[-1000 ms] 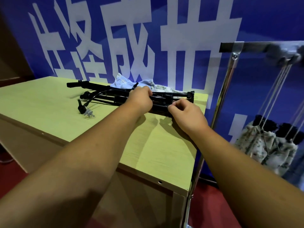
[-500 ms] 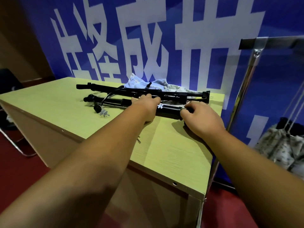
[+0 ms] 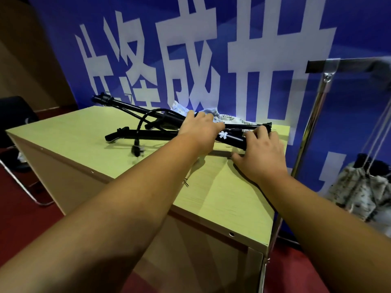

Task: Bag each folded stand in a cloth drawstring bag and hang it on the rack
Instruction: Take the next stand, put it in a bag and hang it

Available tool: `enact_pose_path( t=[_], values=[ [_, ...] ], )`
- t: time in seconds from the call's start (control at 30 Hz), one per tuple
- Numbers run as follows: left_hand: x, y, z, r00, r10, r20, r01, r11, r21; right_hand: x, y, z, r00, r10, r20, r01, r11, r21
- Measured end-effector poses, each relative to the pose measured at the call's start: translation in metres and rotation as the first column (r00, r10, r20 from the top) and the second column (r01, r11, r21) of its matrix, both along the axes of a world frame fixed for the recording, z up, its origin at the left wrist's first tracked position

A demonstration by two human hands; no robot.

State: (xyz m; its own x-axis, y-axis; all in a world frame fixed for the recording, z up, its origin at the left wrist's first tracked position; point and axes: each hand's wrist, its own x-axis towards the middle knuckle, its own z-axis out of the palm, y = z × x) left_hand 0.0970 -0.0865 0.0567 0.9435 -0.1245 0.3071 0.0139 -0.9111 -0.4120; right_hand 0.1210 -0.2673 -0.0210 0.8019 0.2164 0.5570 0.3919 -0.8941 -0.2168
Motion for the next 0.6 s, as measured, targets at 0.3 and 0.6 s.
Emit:
enact_pose_path(
  t=[0.3, 0.6],
  values=[
    [0.000, -0.005, 0.006, 0.969, -0.093, 0.227, 0.096, 0.995, -0.002, 0.000, 0.000, 0.002, 0.993, 0.011, -0.119, 0.014, 0.978, 0.207],
    [-0.049, 0.049, 0.039, 0.749, 0.576, 0.329, -0.504, 0.817, -0.281, 0.002, 0.000, 0.002, 0.979, 0.014, -0.204, 0.020, 0.986, 0.166]
  ],
)
